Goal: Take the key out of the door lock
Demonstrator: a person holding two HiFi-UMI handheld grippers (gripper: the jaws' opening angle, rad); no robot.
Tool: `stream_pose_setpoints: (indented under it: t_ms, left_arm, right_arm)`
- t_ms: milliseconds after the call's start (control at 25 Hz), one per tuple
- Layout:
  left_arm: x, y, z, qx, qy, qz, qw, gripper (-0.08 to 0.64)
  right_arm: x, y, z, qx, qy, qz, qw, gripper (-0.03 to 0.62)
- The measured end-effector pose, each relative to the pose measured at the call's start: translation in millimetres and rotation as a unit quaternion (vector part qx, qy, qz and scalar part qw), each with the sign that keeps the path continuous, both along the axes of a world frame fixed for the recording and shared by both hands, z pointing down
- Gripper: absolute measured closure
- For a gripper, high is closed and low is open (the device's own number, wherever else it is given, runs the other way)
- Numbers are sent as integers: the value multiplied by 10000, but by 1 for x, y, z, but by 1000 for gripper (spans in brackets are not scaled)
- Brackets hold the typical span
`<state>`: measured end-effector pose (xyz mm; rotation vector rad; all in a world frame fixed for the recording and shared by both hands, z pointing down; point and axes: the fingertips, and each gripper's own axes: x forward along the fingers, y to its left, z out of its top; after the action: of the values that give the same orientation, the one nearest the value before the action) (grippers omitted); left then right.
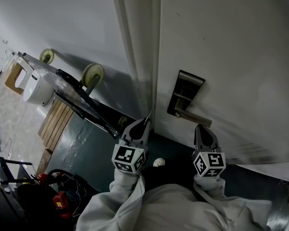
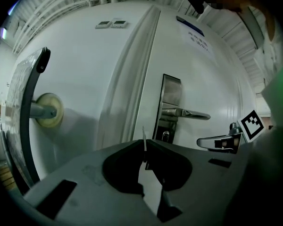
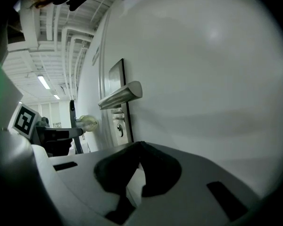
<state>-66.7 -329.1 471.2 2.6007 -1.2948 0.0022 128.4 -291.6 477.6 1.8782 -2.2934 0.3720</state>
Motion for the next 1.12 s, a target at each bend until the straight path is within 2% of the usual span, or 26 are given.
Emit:
stream_pose_setpoints:
  t_ms: [440, 1120]
  left_arm:
    - [22, 2, -1, -5, -3, 304, 9995, 532]
    - [22, -3, 10, -225, 48, 244, 9994, 532]
  right_arm:
    - [2, -2, -9, 117, 203, -25, 9997, 541]
    - [-2, -5, -7, 76, 166, -55, 9998, 541]
